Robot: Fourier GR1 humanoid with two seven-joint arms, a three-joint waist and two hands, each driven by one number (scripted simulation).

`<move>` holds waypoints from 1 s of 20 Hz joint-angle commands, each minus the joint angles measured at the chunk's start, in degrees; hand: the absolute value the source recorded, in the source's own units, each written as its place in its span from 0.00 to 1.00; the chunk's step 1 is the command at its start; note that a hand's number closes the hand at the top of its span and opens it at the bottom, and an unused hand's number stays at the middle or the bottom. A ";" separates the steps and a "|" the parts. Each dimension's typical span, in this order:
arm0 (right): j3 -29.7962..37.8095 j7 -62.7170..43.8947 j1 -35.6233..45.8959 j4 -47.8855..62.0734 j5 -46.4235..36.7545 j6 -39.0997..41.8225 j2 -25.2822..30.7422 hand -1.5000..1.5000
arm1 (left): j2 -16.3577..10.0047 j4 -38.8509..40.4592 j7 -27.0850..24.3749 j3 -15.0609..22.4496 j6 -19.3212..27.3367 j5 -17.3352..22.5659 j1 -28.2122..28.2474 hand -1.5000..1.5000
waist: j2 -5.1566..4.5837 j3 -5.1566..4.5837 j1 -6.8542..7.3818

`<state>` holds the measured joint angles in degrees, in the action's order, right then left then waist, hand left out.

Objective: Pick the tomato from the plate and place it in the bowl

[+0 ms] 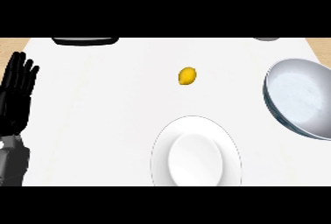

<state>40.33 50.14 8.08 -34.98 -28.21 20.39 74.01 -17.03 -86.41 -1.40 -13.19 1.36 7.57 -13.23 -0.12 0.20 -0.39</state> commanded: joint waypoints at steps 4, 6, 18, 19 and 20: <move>-2.04 3.94 5.19 0.82 6.53 15.92 2.59 1.00 | 0.33 -0.04 1.79 0.92 0.62 -0.64 -1.47 0.50 | 0.04 -0.14 1.13; -2.94 1.13 6.74 -0.06 8.48 19.93 4.55 1.00 | 0.36 2.61 -1.16 0.36 -0.73 -0.24 -0.75 0.50 | -0.05 -0.26 0.90; -17.49 -21.93 17.42 -18.47 14.06 20.82 -5.52 1.00 | 1.34 2.01 1.01 1.78 0.48 -1.20 -3.15 0.50 | 0.05 -0.29 1.35; -19.01 -24.80 19.11 -19.66 14.12 21.51 -5.62 1.00 | -0.74 3.38 0.37 0.45 -1.58 -0.24 -3.62 0.50 | -0.02 -0.31 1.52; -19.31 -27.39 18.36 -22.21 14.98 20.19 -8.64 1.00 | -1.56 -0.14 4.12 -0.27 -0.63 0.35 -3.35 0.50 | 0.25 -0.28 1.32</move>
<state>24.44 26.57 24.40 -51.78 -14.75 36.61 69.76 -17.03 -84.77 -0.13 -12.35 0.86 7.14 -16.10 -0.05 -0.11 1.18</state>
